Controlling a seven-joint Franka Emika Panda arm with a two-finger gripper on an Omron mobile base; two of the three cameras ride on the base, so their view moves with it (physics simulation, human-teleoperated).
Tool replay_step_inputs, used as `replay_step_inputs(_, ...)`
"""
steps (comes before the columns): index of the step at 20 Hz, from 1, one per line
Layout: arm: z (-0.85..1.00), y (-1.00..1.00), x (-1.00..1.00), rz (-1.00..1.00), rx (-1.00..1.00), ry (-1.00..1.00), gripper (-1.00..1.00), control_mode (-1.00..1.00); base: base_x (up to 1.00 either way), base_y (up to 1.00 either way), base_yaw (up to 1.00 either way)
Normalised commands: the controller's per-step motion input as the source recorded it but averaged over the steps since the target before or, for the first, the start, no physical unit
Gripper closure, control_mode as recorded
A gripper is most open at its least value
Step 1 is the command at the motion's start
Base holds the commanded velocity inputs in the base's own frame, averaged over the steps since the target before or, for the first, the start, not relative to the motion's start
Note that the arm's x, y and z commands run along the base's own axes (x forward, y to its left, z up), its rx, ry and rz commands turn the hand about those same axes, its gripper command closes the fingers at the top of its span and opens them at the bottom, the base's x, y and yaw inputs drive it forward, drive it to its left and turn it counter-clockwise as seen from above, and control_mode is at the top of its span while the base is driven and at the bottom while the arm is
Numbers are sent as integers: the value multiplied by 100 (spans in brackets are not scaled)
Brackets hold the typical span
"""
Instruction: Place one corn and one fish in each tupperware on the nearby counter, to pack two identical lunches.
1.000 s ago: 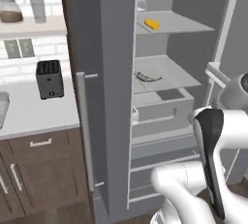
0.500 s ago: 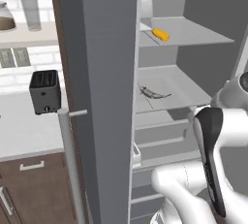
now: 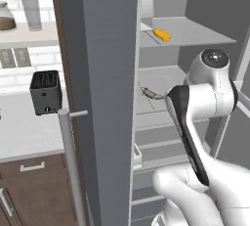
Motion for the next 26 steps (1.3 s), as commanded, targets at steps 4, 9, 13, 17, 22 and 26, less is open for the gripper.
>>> replay_step_inputs(4, 11, 29, 100, 3, 6, 2, -100, -100, 0, 0, 0)
replay_step_inputs(9, -80, -9, 87, 0, 27, 0, -100, -100, 0, 0, 0)
replay_step_inputs(13, -43, 0, 61, 0, 7, 0, -100, -100, 0, 0, 0)
replay_step_inputs(17, -41, 0, 62, 0, -7, -3, -100, -100, 0, 0, 0)
replay_step_inputs(22, -37, 0, 84, 0, -7, -1, -100, -100, 0, 0, 0)
replay_step_inputs(26, -20, -12, 88, 1, 0, 3, -100, -100, 0, 0, 0)
